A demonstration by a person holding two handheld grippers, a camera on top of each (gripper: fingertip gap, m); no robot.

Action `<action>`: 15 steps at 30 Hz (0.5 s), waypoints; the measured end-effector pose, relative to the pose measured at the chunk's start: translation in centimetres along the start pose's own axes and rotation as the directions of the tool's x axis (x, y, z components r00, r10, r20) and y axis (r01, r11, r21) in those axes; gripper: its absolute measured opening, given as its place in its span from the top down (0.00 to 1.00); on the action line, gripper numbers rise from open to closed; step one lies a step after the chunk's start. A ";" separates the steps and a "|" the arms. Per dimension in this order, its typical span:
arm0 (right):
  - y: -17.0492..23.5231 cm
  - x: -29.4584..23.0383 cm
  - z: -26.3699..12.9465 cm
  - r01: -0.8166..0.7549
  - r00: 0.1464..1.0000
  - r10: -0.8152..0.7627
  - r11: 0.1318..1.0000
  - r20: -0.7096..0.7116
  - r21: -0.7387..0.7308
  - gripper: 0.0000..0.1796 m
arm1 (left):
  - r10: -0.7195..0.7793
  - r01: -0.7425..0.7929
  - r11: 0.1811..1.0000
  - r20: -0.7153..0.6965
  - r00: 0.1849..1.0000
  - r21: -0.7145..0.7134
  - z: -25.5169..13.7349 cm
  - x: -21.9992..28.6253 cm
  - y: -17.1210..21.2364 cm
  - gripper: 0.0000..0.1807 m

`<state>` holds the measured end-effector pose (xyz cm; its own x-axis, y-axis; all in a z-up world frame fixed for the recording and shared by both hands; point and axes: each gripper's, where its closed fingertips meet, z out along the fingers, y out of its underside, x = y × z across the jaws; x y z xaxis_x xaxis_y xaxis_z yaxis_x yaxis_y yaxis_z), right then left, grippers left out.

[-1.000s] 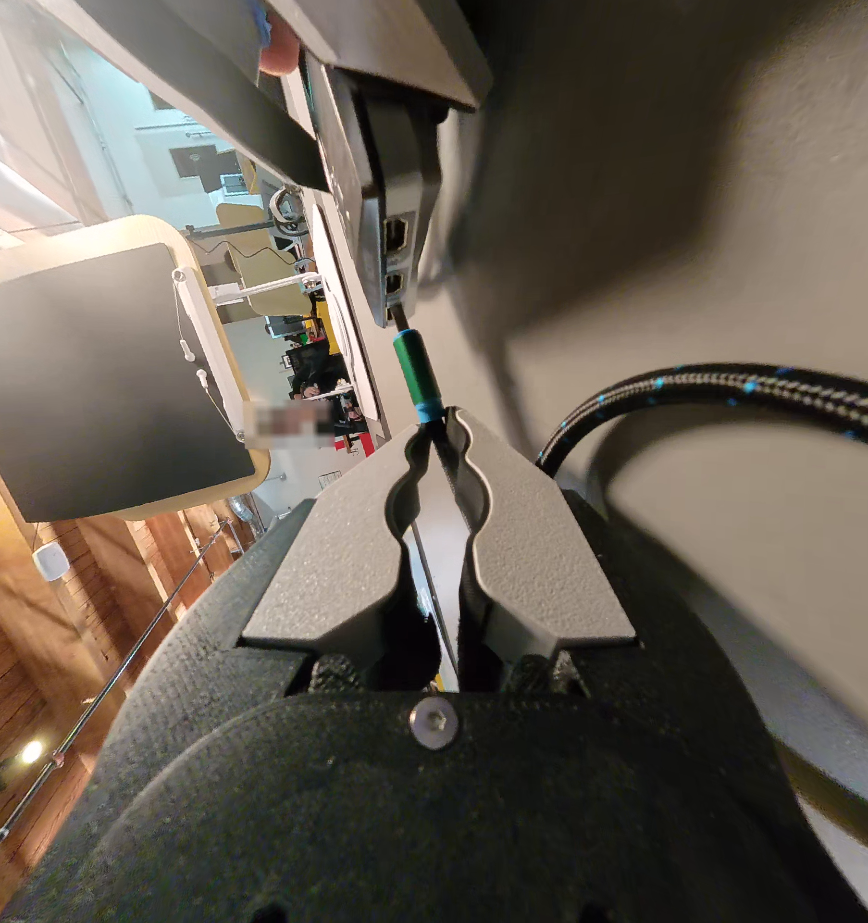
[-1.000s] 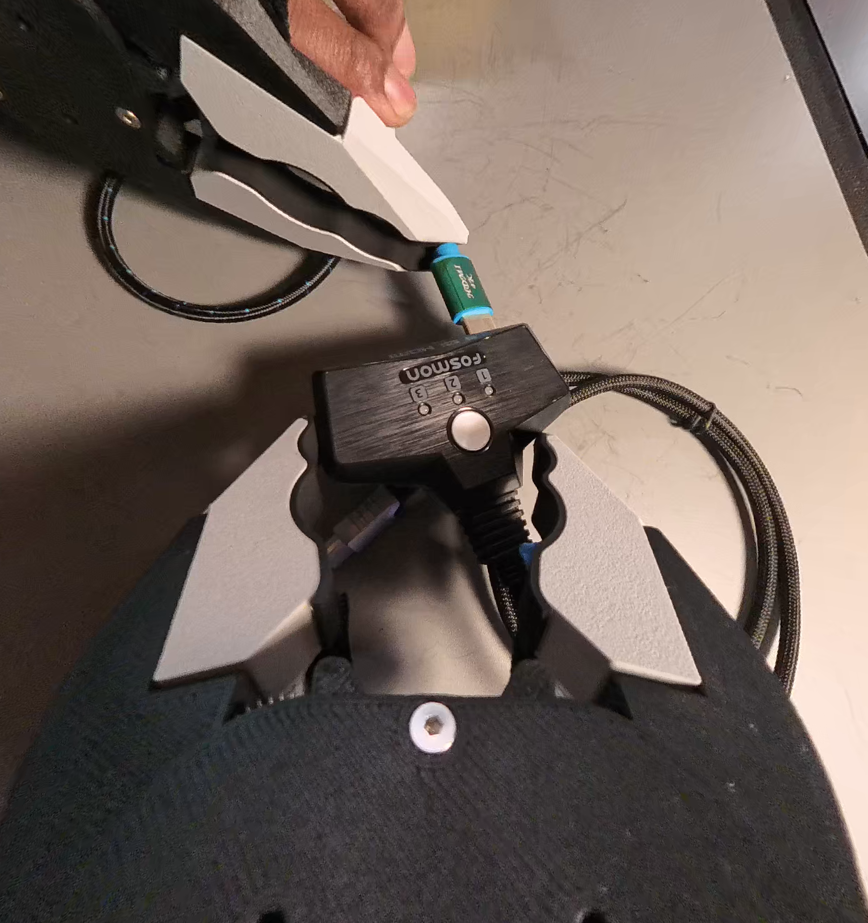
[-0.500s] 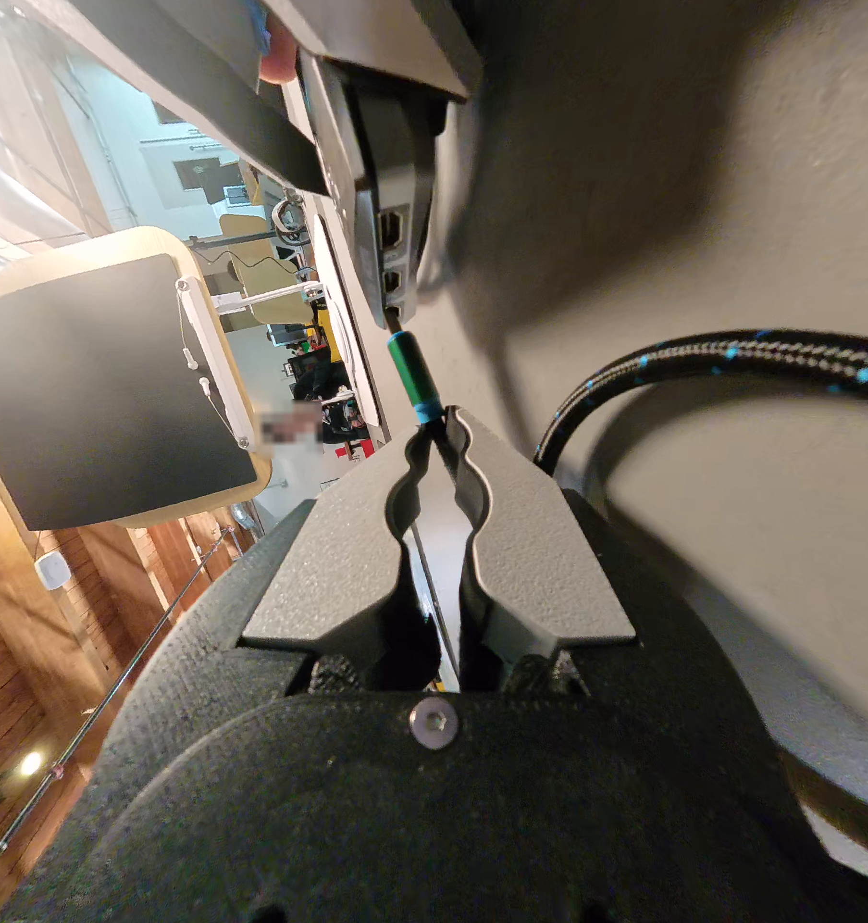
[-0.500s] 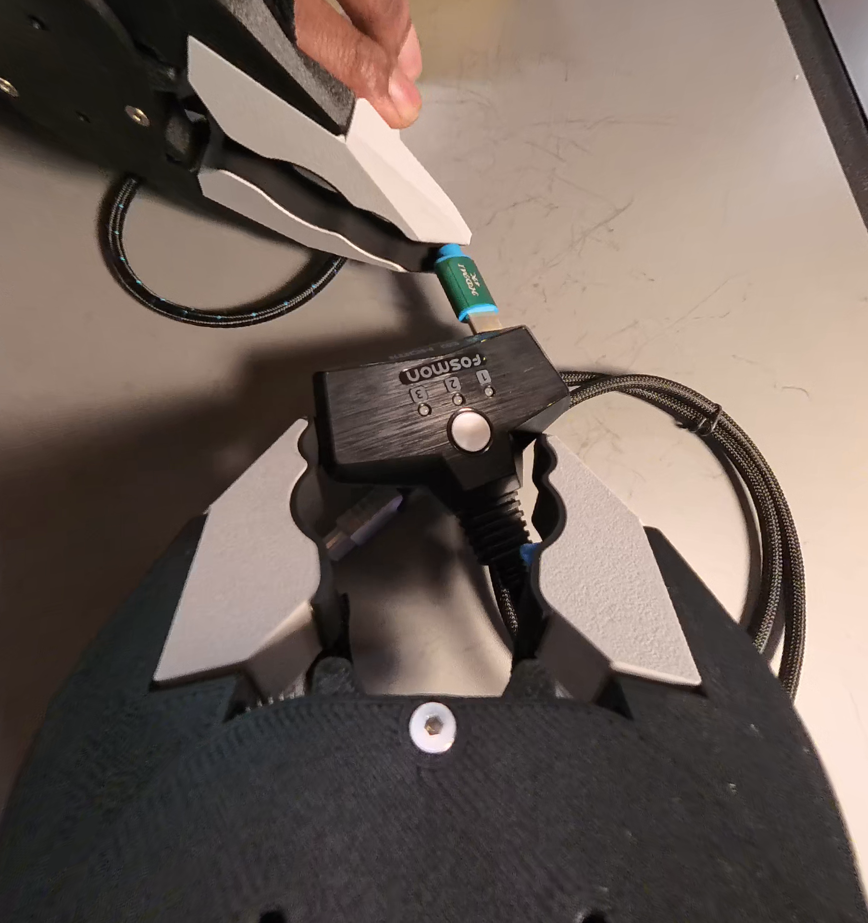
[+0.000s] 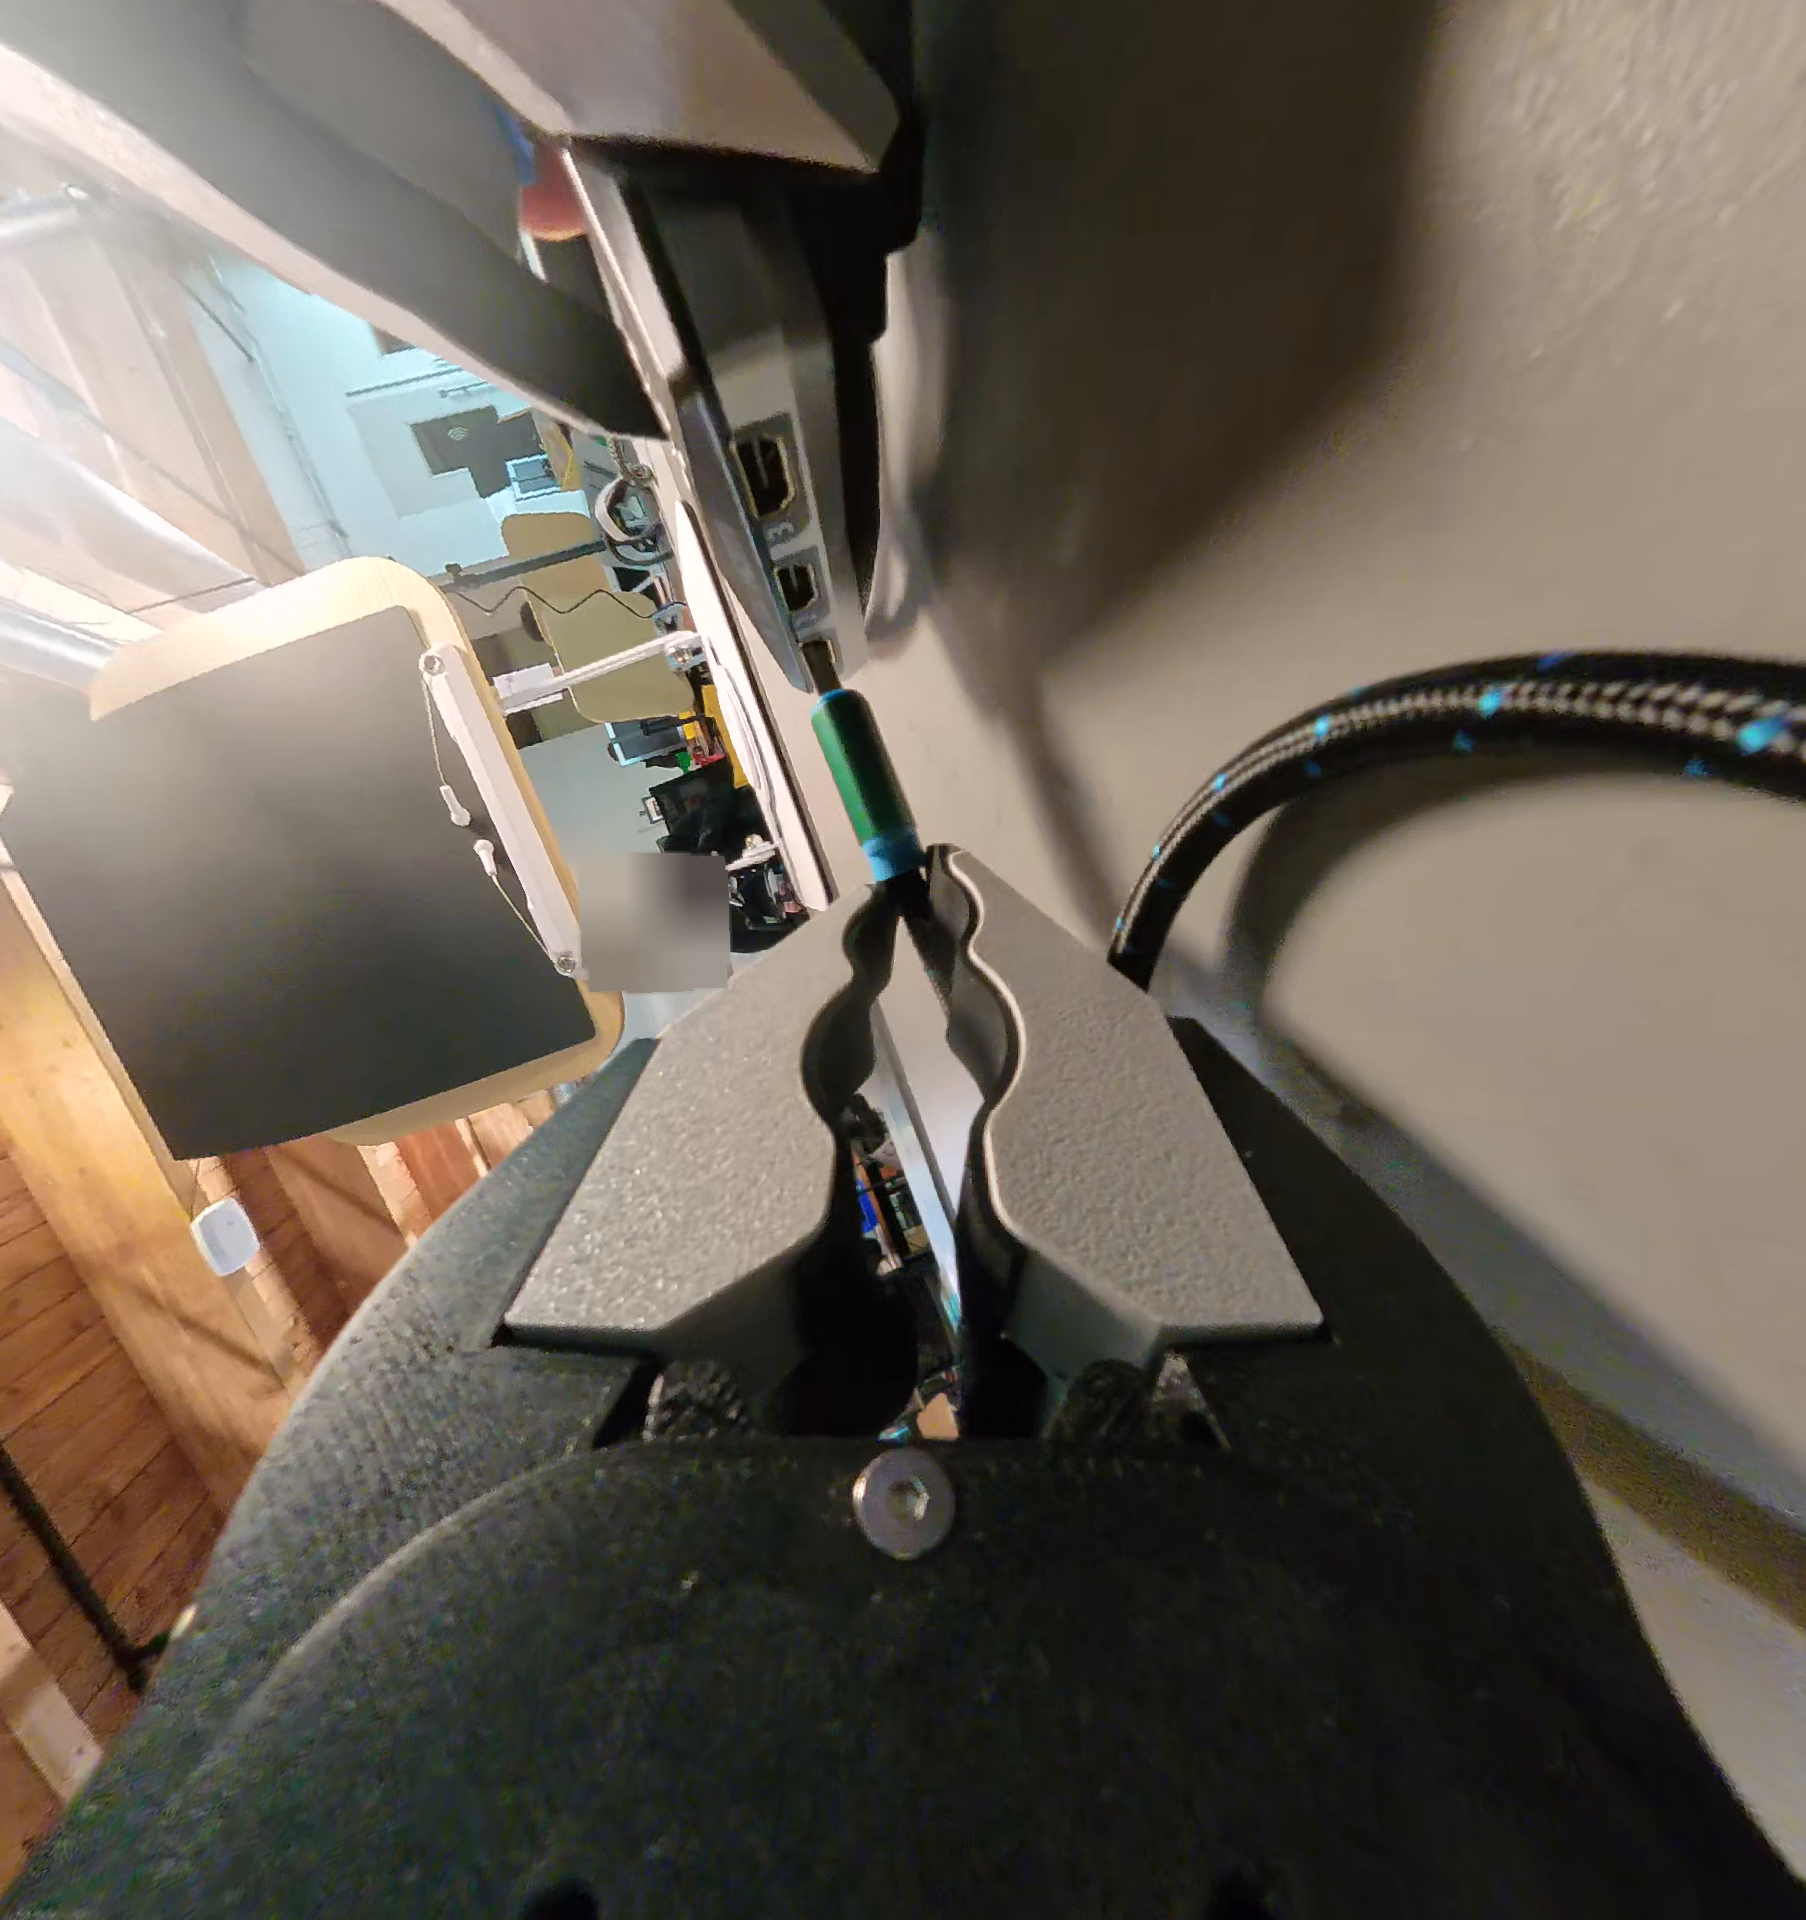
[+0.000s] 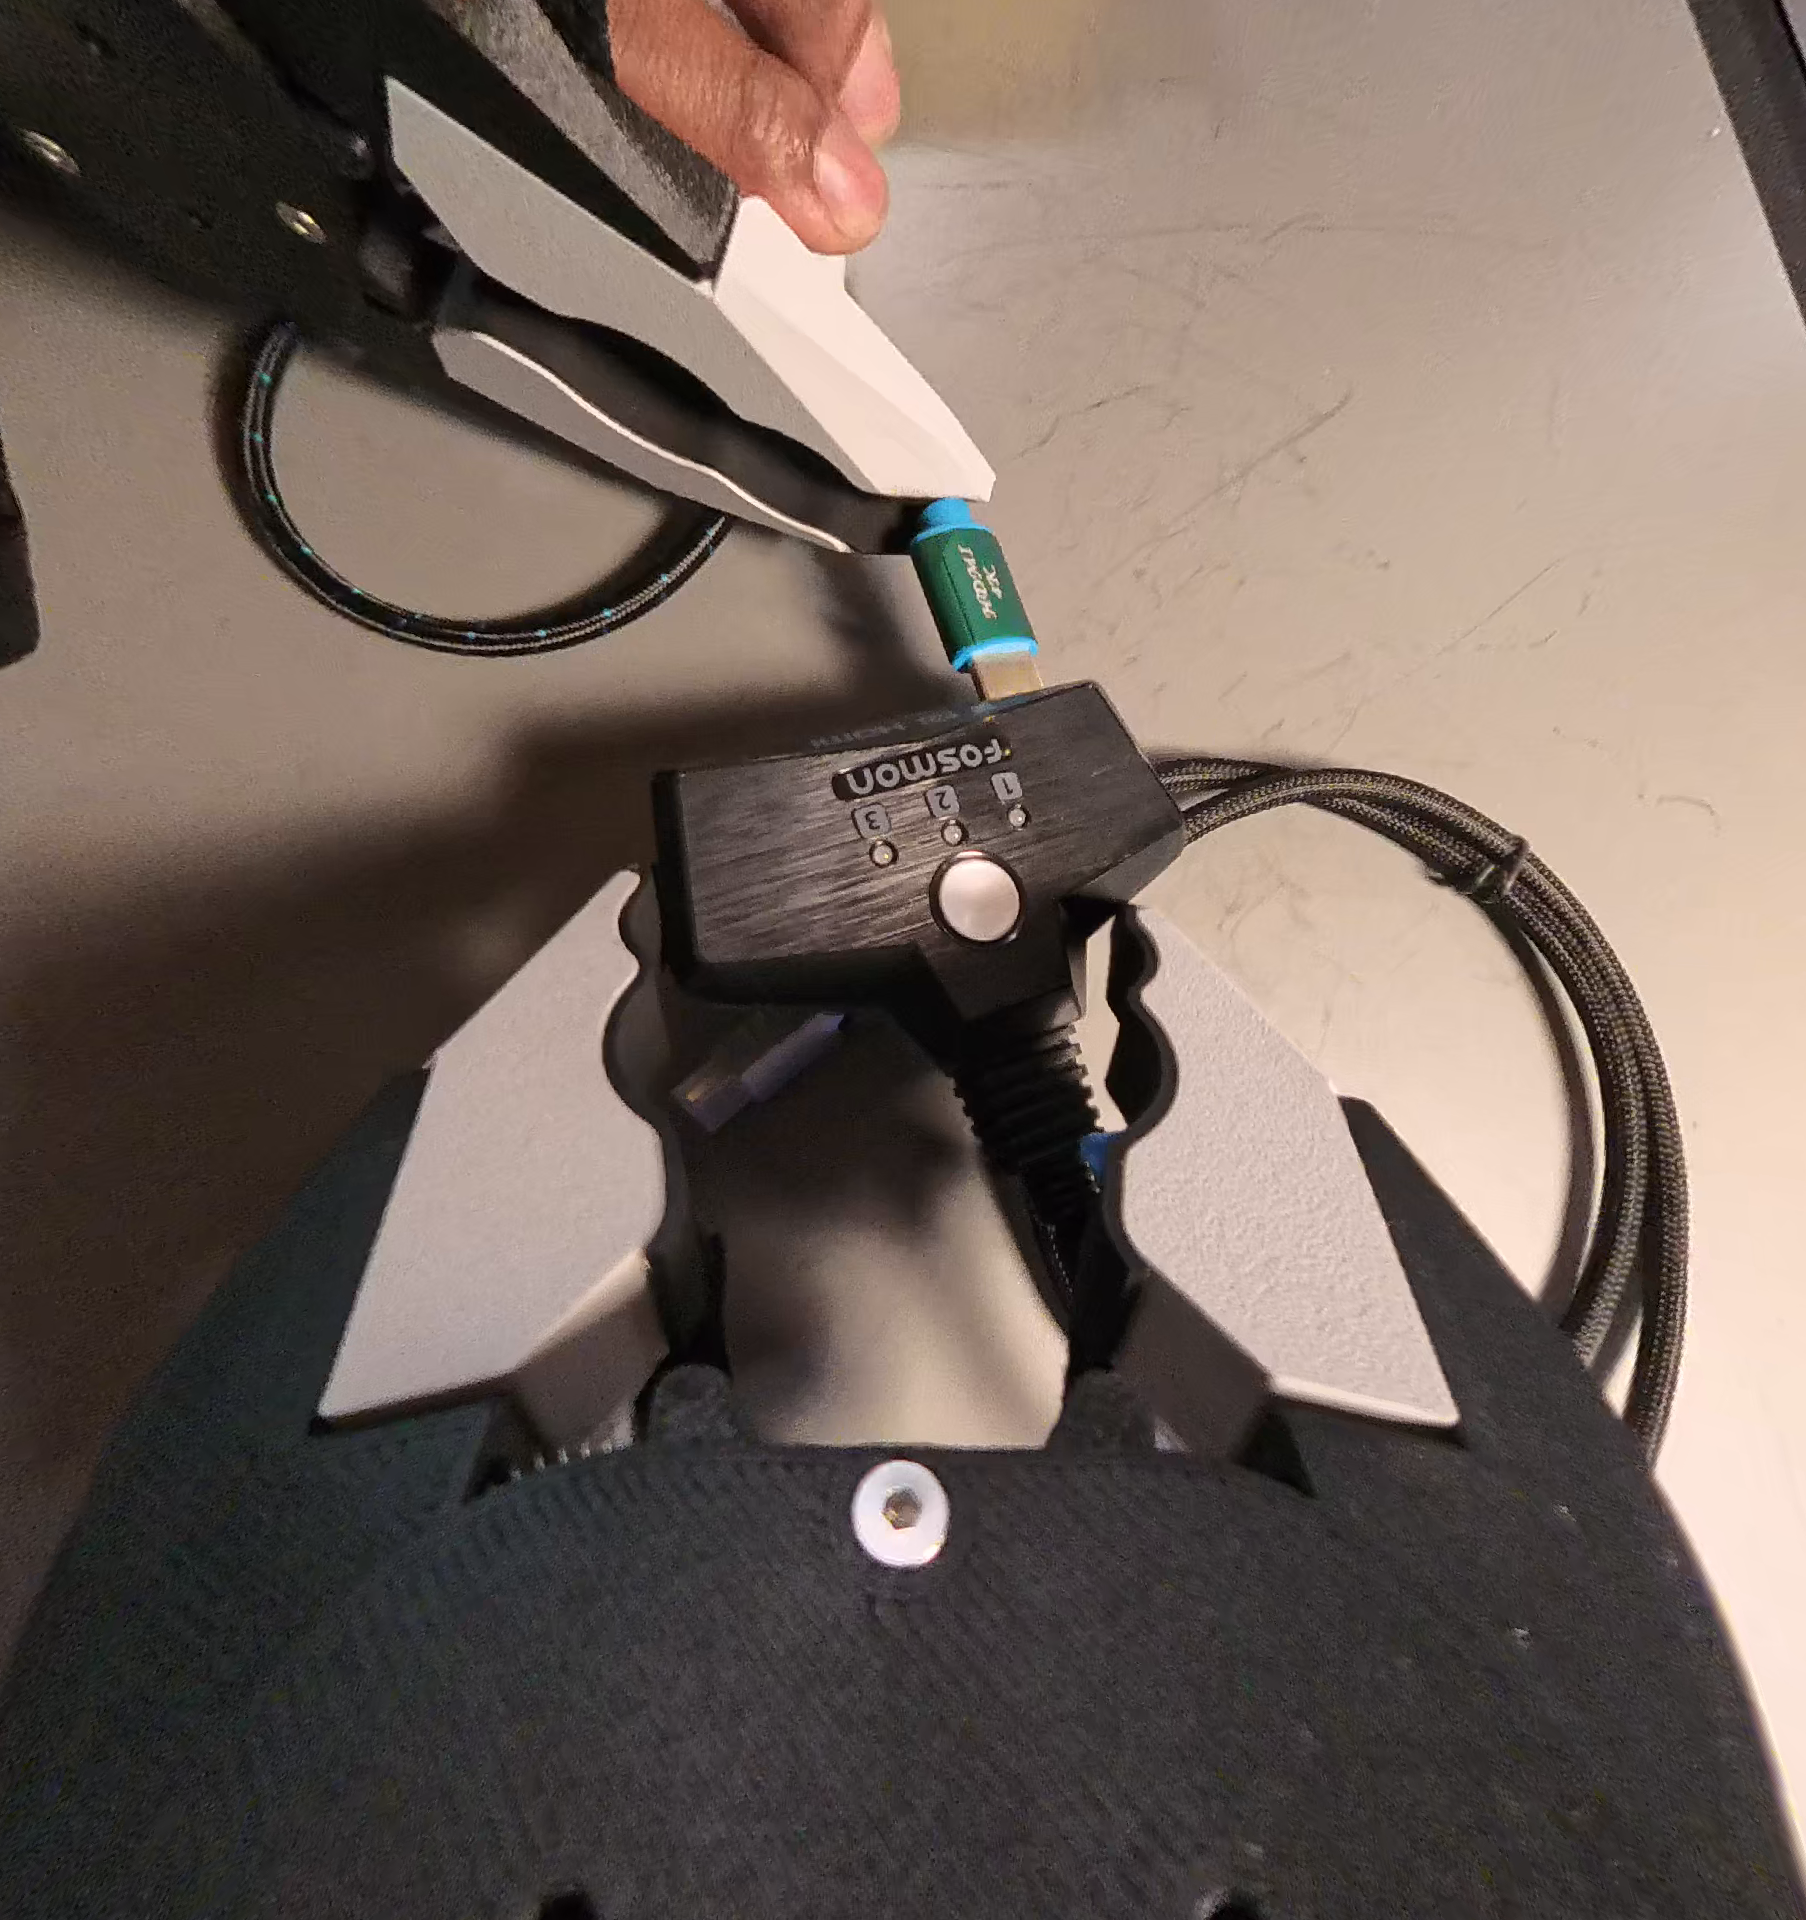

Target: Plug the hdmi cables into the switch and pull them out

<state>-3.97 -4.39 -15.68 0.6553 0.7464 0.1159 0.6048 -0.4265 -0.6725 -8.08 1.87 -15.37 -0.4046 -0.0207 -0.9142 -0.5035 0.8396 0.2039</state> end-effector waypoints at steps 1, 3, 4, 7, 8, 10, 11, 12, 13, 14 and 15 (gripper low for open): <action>0.0 0.0 0.0 0.008 1.000 -0.009 1.000 -0.005 -0.008 0.51 | 0.004 -0.004 1.000 0.001 1.000 0.000 0.0 0.0 0.0 0.96; 0.1 -0.1 -0.1 0.022 1.000 -0.022 1.000 -0.011 -0.019 0.51 | 0.010 -0.010 1.000 0.001 1.000 0.000 0.0 0.0 -0.1 0.96; 0.1 -0.1 -0.1 0.023 1.000 -0.023 1.000 -0.013 -0.020 0.51 | 0.012 -0.012 1.000 0.002 1.000 0.000 0.0 0.0 -0.1 0.96; 0.0 0.1 0.0 -0.003 1.000 0.002 1.000 -0.013 -0.011 0.51 | 0.024 -0.024 1.000 0.016 1.000 -0.009 0.0 -0.2 -0.1 0.96; 0.0 0.2 0.0 -0.006 1.000 0.006 1.000 -0.013 -0.007 0.51 | 0.027 -0.026 1.000 0.016 1.000 -0.012 0.0 -0.2 -0.1 0.96; -0.1 0.1 0.0 -0.013 1.000 0.013 1.000 -0.007 0.001 0.51 | 0.022 -0.022 1.000 0.009 1.000 -0.014 0.1 0.0 -0.1 0.96; -0.2 0.0 -0.1 -0.014 1.000 0.014 1.000 0.000 0.008 0.51 | 0.018 -0.018 1.000 0.005 1.000 -0.011 0.1 0.1 -0.1 0.96; -0.3 -0.1 -0.1 -0.013 1.000 0.013 1.000 0.010 0.012 0.51 | 0.010 -0.010 1.000 0.002 1.000 -0.011 0.2 0.2 0.0 0.96; -0.3 -0.3 -0.2 -0.007 1.000 0.007 1.000 0.020 0.014 0.51 | 0.002 -0.002 1.000 0.005 1.000 -0.012 0.2 0.1 0.2 0.96; -0.3 -0.6 -0.2 0.001 1.000 -0.001 1.000 0.028 0.014 0.51 | -0.001 0.001 1.000 0.008 1.000 -0.016 0.2 0.0 0.3 0.96; -0.3 -0.7 -0.1 0.009 0.999 -0.010 1.000 0.032 0.010 0.51 | -0.001 0.001 1.000 0.010 1.000 -0.021 0.2 0.0 0.4 0.96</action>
<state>-4.60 -4.83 -15.46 0.6348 0.7663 0.0990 0.6061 -0.4144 -0.6789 -8.13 2.37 -15.35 -0.3967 -0.0160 -0.9178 -0.5198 0.8280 0.2102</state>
